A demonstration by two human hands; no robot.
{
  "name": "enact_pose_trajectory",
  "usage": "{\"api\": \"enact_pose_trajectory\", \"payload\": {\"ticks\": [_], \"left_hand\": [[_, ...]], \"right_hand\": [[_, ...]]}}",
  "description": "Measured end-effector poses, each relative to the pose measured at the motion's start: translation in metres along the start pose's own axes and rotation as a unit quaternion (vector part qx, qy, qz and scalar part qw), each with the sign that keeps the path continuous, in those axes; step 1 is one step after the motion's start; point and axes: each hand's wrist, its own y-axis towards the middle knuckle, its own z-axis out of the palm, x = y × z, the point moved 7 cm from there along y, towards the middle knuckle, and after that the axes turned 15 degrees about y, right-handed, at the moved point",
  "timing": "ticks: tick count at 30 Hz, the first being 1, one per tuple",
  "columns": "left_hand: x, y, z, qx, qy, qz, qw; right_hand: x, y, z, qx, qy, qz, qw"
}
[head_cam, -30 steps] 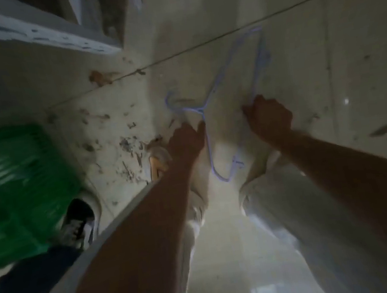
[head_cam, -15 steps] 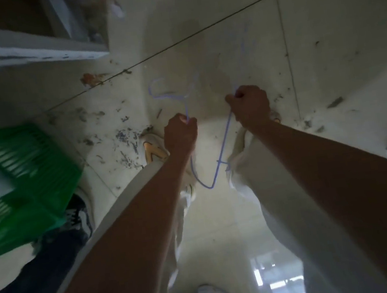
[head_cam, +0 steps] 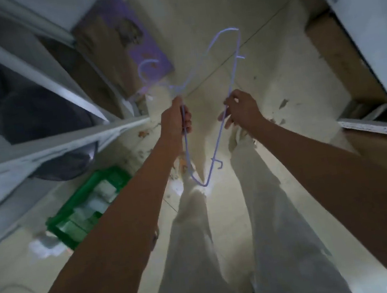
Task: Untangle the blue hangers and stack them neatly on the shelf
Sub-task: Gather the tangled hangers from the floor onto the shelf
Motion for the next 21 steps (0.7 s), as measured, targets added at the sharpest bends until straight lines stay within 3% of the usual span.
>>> {"api": "enact_pose_trajectory", "payload": {"ticks": [5, 10, 18, 21], "left_hand": [[-0.083, -0.1, 0.019, 0.052, 0.049, 0.141, 0.987], [-0.135, -0.184, 0.068, 0.092, 0.111, 0.222, 0.964], [-0.179, -0.343, 0.219, 0.204, 0.173, 0.361, 0.893], [-0.186, -0.385, 0.276, 0.229, 0.213, 0.397, 0.863]], "right_hand": [[0.062, -0.081, -0.025, -0.037, 0.134, -0.056, 0.989], [0.108, -0.155, -0.089, -0.085, 0.214, -0.104, 0.968], [0.147, -0.282, -0.254, -0.21, 0.378, -0.212, 0.877], [0.153, -0.328, -0.326, -0.239, 0.392, -0.273, 0.846]]}}
